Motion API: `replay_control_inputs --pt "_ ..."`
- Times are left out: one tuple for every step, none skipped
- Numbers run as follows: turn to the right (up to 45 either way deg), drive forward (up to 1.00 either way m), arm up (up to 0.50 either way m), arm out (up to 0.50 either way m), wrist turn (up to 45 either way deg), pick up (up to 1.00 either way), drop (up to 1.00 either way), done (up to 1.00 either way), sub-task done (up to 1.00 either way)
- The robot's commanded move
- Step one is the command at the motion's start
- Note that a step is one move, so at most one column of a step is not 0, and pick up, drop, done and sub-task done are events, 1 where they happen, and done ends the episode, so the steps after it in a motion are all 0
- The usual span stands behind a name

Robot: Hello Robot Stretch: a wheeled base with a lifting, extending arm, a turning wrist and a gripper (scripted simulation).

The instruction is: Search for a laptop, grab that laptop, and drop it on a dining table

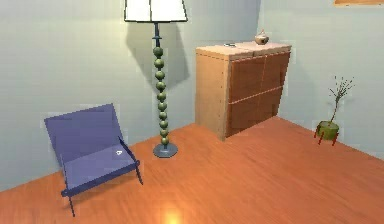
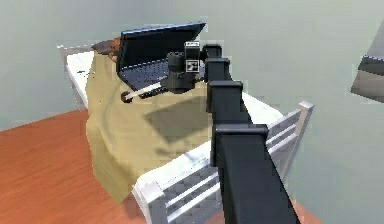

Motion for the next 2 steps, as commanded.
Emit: replay_control_inputs --pt "0.0 0.00 0.00 0.00 -45.0 0.00 0.00 0.00 0.00" --pt "0.0 0.00 0.00 0.00 -39.0 0.00 0.00 0.00 0.00"
